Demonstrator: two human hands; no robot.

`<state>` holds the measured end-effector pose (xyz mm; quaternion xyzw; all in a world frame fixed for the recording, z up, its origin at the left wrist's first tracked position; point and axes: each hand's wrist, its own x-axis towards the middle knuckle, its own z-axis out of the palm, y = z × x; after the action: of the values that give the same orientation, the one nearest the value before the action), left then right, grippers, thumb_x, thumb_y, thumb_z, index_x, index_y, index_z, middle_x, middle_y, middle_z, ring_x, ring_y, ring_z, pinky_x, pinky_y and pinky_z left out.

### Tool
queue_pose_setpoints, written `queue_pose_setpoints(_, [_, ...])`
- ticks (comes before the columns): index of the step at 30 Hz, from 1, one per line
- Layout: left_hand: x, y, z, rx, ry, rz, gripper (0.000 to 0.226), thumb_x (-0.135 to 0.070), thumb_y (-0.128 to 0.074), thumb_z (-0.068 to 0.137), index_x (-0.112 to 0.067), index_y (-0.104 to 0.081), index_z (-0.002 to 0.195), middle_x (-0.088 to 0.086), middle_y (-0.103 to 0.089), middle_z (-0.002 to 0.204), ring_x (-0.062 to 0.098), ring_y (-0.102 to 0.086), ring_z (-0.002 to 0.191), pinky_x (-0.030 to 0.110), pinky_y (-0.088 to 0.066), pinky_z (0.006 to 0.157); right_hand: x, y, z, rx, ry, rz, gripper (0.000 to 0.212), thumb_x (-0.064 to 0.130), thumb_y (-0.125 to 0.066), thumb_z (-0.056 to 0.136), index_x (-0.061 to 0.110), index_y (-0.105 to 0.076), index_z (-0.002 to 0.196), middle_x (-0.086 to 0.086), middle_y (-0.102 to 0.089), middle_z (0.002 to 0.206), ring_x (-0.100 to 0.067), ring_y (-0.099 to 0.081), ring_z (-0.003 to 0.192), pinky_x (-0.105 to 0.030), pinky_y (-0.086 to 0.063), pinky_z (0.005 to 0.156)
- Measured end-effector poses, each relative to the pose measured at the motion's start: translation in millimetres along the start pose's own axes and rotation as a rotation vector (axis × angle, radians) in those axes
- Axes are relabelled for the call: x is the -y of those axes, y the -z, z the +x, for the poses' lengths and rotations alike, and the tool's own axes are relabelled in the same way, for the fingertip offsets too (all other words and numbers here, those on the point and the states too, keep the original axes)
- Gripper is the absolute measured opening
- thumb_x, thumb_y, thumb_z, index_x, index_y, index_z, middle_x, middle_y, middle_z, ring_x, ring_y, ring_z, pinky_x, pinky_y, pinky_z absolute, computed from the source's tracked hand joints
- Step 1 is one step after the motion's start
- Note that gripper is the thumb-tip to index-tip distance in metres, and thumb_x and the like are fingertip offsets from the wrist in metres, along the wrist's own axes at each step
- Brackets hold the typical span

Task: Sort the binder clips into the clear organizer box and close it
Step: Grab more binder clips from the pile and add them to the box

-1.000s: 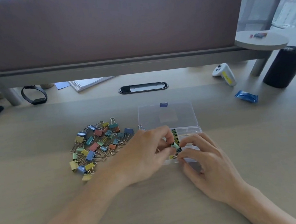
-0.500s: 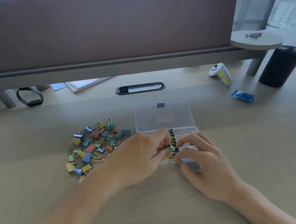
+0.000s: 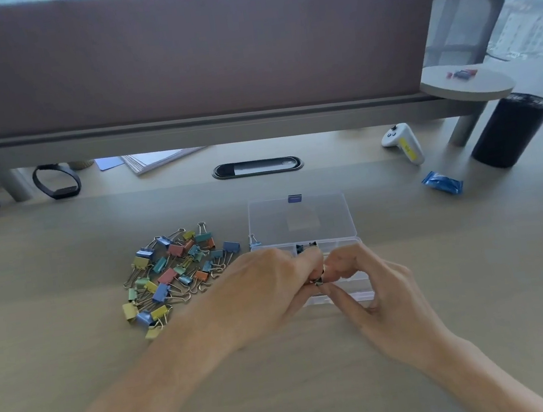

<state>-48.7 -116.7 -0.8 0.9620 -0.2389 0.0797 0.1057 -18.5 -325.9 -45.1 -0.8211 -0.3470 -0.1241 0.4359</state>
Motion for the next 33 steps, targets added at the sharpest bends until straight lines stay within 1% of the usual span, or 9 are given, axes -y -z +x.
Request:
queue_pose_setpoints(5, [-1, 0, -1, 0.004, 0.013, -0.001, 0.027, -0.051, -0.05, 0.102, -0.024, -0.046, 0.108, -0.006, -0.067, 0.088, 0.017, -0.064, 0.076, 0.036, -0.054, 0.067, 1, -4, 0, -0.011, -0.008, 0.001, 0.045, 0.011, -0.081, 0.088, 0.042, -0.055, 0.109, 0.025, -0.072, 0.102, 0.0, -0.065, 0.099, -0.014, -0.045, 0.084])
queue_pose_setpoints(8, [-2, 1, -1, 0.015, 0.05, -0.048, 0.026, -0.048, -0.057, 0.099, -0.029, -0.044, 0.111, -0.01, -0.073, 0.097, 0.013, -0.069, 0.086, 0.033, -0.056, 0.075, -4, -6, -1, 0.005, -0.04, -0.011, 0.046, 0.011, -0.08, 0.088, 0.041, -0.053, 0.11, 0.02, -0.072, 0.097, -0.003, -0.065, 0.096, -0.018, -0.046, 0.086])
queue_pose_setpoints(11, [-2, 2, -3, 0.039, 0.138, -0.167, 0.028, -0.039, -0.067, 0.097, -0.035, -0.044, 0.112, -0.021, -0.074, 0.104, -0.003, -0.068, 0.095, 0.022, -0.053, 0.086, -13, -3, -5, 0.012, -0.007, -0.044, 0.032, 0.01, -0.079, 0.089, 0.032, -0.065, 0.108, 0.02, -0.07, 0.097, -0.004, -0.066, 0.097, -0.025, -0.052, 0.087])
queue_pose_setpoints(14, [-1, 2, -2, 0.046, 0.166, -0.206, 0.027, -0.034, -0.07, 0.095, -0.035, -0.046, 0.107, -0.025, -0.074, 0.101, -0.01, -0.067, 0.093, 0.022, -0.055, 0.089, -16, -4, -8, 0.002, 0.039, -0.08, 0.019, 0.011, -0.08, 0.089, 0.025, -0.075, 0.1, 0.023, -0.071, 0.098, -0.006, -0.066, 0.098, -0.03, -0.054, 0.085])
queue_pose_setpoints(17, [-1, 1, 0, 0.043, 0.191, -0.211, 0.025, -0.033, -0.071, 0.095, -0.034, -0.048, 0.104, -0.026, -0.075, 0.098, -0.014, -0.064, 0.086, 0.02, -0.054, 0.086, -15, -7, -9, -0.037, 0.03, -0.079, 0.019, 0.009, -0.082, 0.087, 0.023, -0.076, 0.097, 0.023, -0.071, 0.097, -0.005, -0.066, 0.097, -0.029, -0.054, 0.085])
queue_pose_setpoints(19, [-2, 1, 0, 0.043, 0.197, -0.209, 0.023, -0.03, -0.069, 0.095, -0.033, -0.049, 0.104, -0.025, -0.075, 0.098, -0.021, -0.058, 0.074, 0.01, -0.048, 0.078, -14, -8, -9, -0.061, 0.007, -0.061, 0.02, 0.008, -0.084, 0.084, 0.023, -0.076, 0.094, 0.023, -0.071, 0.096, -0.004, -0.067, 0.096, -0.023, -0.052, 0.084])
queue_pose_setpoints(21, [-2, 2, 0, 0.048, 0.203, -0.219, 0.021, -0.026, -0.067, 0.095, -0.032, -0.049, 0.105, -0.023, -0.075, 0.098, -0.025, -0.054, 0.07, 0.002, -0.038, 0.069, -14, -7, -11, -0.083, -0.04, -0.05, 0.022, 0.008, -0.086, 0.082, 0.025, -0.076, 0.091, 0.022, -0.071, 0.095, -0.002, -0.068, 0.095, -0.014, -0.05, 0.083])
queue_pose_setpoints(23, [-2, 3, 0, 0.063, 0.21, -0.243, 0.021, -0.024, -0.066, 0.095, -0.032, -0.049, 0.106, -0.021, -0.076, 0.099, -0.024, -0.054, 0.07, 0.003, -0.036, 0.064, -13, -6, -13, -0.098, -0.074, -0.06, 0.022, 0.009, -0.088, 0.08, 0.026, -0.075, 0.088, 0.023, -0.071, 0.091, 0.001, -0.067, 0.094, -0.008, -0.046, 0.082])
queue_pose_setpoints(33, [0, 1, 0, 0.08, 0.219, -0.248, 0.023, -0.028, -0.07, 0.094, -0.034, -0.05, 0.104, -0.022, -0.075, 0.1, -0.024, -0.056, 0.069, 0.003, -0.037, 0.067, -12, -7, -12, -0.127, -0.125, -0.021, 0.019, 0.013, -0.09, 0.077, 0.026, -0.079, 0.085, 0.023, -0.072, 0.086, 0.003, -0.066, 0.089, -0.005, -0.044, 0.08])
